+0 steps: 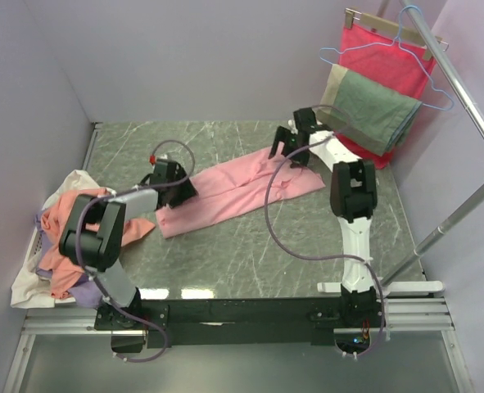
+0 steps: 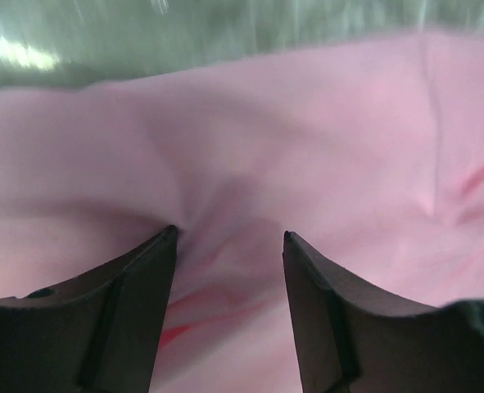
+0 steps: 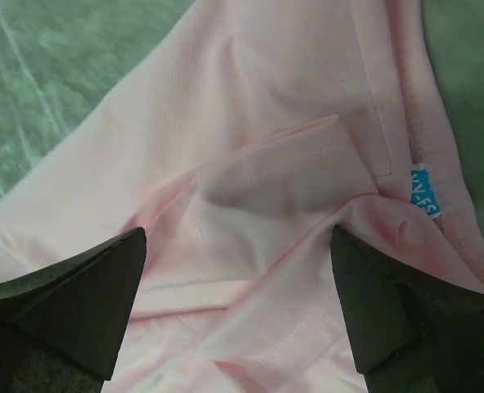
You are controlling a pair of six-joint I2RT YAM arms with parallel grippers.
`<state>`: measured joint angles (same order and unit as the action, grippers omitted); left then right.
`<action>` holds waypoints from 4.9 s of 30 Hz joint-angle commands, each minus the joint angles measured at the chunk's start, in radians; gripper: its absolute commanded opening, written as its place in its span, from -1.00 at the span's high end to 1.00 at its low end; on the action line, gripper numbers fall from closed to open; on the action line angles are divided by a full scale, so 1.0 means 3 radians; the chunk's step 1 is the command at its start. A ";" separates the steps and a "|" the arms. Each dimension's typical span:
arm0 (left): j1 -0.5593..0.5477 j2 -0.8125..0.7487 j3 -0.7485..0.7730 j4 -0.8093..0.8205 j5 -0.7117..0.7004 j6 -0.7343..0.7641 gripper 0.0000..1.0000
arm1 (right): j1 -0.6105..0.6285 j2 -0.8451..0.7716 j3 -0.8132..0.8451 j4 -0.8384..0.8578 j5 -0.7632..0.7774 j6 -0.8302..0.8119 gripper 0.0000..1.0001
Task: Fold and stack the t-shirts
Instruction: Rotate the tshirt 90 degrees
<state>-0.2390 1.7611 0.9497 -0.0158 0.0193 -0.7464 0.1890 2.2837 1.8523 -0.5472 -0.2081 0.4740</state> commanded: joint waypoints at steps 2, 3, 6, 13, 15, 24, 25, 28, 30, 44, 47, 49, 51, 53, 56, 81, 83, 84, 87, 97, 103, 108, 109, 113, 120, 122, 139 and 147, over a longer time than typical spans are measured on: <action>-0.0562 -0.0434 -0.0935 -0.0443 0.0135 -0.0420 -0.23 | 0.0295 0.0772 0.1339 -0.0987 -0.0185 -0.0444 -0.99; -0.0660 -0.0501 -0.1048 -0.0448 0.0150 -0.0492 -0.23 | 0.0326 0.0966 0.1519 -0.1054 -0.0287 -0.0480 -0.99; -0.1028 -0.0746 -0.1329 -0.0479 0.0258 -0.0753 -0.22 | 0.0398 0.1162 0.2032 -0.1060 -0.0619 -0.0567 -0.99; -0.1469 -0.1354 -0.0779 -0.1317 -0.0334 -0.0688 -0.22 | 0.0311 0.0258 0.0987 0.0309 -0.1040 -0.0445 -0.99; -0.1463 -0.1508 -0.0569 -0.1587 -0.0660 -0.0570 -0.28 | 0.0290 -0.0268 0.0638 0.0683 -0.0902 -0.0511 -0.99; -0.1203 -0.1418 0.0280 -0.0306 -0.0648 0.0600 -0.69 | 0.0311 -0.1762 -0.0998 0.0832 0.0079 -0.0445 -0.99; -0.1112 -0.1062 0.0574 -0.0234 -0.0359 0.0662 -0.67 | 0.0311 -0.1854 -0.1232 0.0792 0.0121 -0.0384 -0.99; -0.1014 -0.0260 0.1261 -0.0137 0.0072 0.0821 -0.58 | 0.0331 -0.2197 -0.1723 0.0694 0.0438 -0.0261 -0.99; -0.0993 0.0116 0.1775 -0.0034 0.0497 0.0852 -0.53 | 0.0341 -0.2452 -0.1980 0.0704 0.0479 -0.0225 -0.99; -0.0911 0.2418 0.4141 -0.0550 0.2093 0.1082 -0.54 | 0.0980 -0.2996 -0.3096 0.0903 -0.0347 -0.0005 -1.00; -0.0845 0.2587 0.4121 -0.0479 0.2175 0.1005 -0.54 | 0.1210 -0.2781 -0.3030 0.1076 -0.0645 0.0107 -0.99; -0.0784 0.2658 0.4019 -0.0413 0.2181 0.0964 -0.54 | 0.1383 -0.2653 -0.2938 0.1128 -0.0748 0.0148 -0.99; -0.0738 0.2725 0.3993 -0.0372 0.2186 0.0939 -0.53 | 0.1486 -0.2474 -0.2861 0.1164 -0.0865 0.0159 -0.99; -0.0671 0.2776 0.4018 -0.0321 0.2211 0.0908 -0.53 | 0.1625 -0.2296 -0.2851 0.1317 -0.1013 0.0189 -0.99; -0.0574 0.2924 0.4182 -0.0315 0.2277 0.0842 -0.53 | 0.1762 -0.2015 -0.2805 0.1410 -0.1244 0.0245 -0.99; 0.0183 0.2909 0.4520 -0.0392 0.2017 0.0923 -0.60 | 0.1947 -0.2064 -0.2871 0.0085 0.1036 0.0082 -0.99; 0.0183 0.2782 0.4469 -0.0356 0.2027 0.0903 -0.68 | 0.1942 -0.2345 -0.2861 0.0096 0.1255 0.0087 -1.00; 0.0183 0.2716 0.4428 -0.0301 0.2022 0.0862 -0.70 | 0.1942 -0.2447 -0.2846 0.0076 0.1357 0.0087 -1.00; 0.0178 0.2358 0.4229 -0.0081 0.2027 0.0740 -0.79 | 0.1942 -0.2790 -0.2840 0.0060 0.1634 0.0016 -0.99; -0.0134 0.0652 0.2469 -0.0096 0.1598 0.0693 -0.79 | 0.1937 -0.3143 -0.3009 0.0060 0.1410 -0.0046 -0.99; -0.0532 -0.0091 0.0728 0.0385 0.1343 0.0417 -0.67 | 0.1870 -0.3205 -0.3423 0.0509 0.0858 0.0199 -0.70; -0.0788 -0.0317 0.0052 0.0538 0.1184 0.0279 -0.58 | 0.1850 -0.2883 -0.3439 0.0602 0.0740 0.0235 -0.19; -0.0819 -0.0373 -0.0015 0.0544 0.1113 0.0254 -0.56 | 0.1845 -0.2842 -0.3439 0.0612 0.0730 0.0225 -0.11; -0.0947 -0.0578 -0.0307 0.0564 0.1010 0.0121 -0.49 | 0.1840 -0.2795 -0.3495 0.0663 0.0556 0.0220 0.02; -0.1167 -0.0823 -0.0634 0.0488 0.1040 0.0003 -0.37 | 0.1840 -0.2923 -0.3587 0.0765 0.0249 0.0256 0.03; -0.1228 -0.0839 -0.0675 0.0442 0.0974 -0.0033 -0.32 | 0.1840 -0.2969 -0.3567 0.0766 0.0213 0.0256 0.01; -0.1233 -0.0466 -0.1038 0.0447 0.0396 -0.0508 0.98 | 0.2243 -0.2607 -0.2861 0.0449 0.0203 0.0005 -0.09; -0.1238 -0.0583 -0.1105 0.0273 0.0330 -0.0483 0.65 | 0.2509 -0.2157 -0.2565 0.0061 0.0601 0.0061 -0.10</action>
<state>-0.6102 1.5986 0.6487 0.1402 0.1852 -0.9051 0.9112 1.5864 1.0176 -0.4324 -0.1158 0.4927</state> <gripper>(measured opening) 0.114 0.549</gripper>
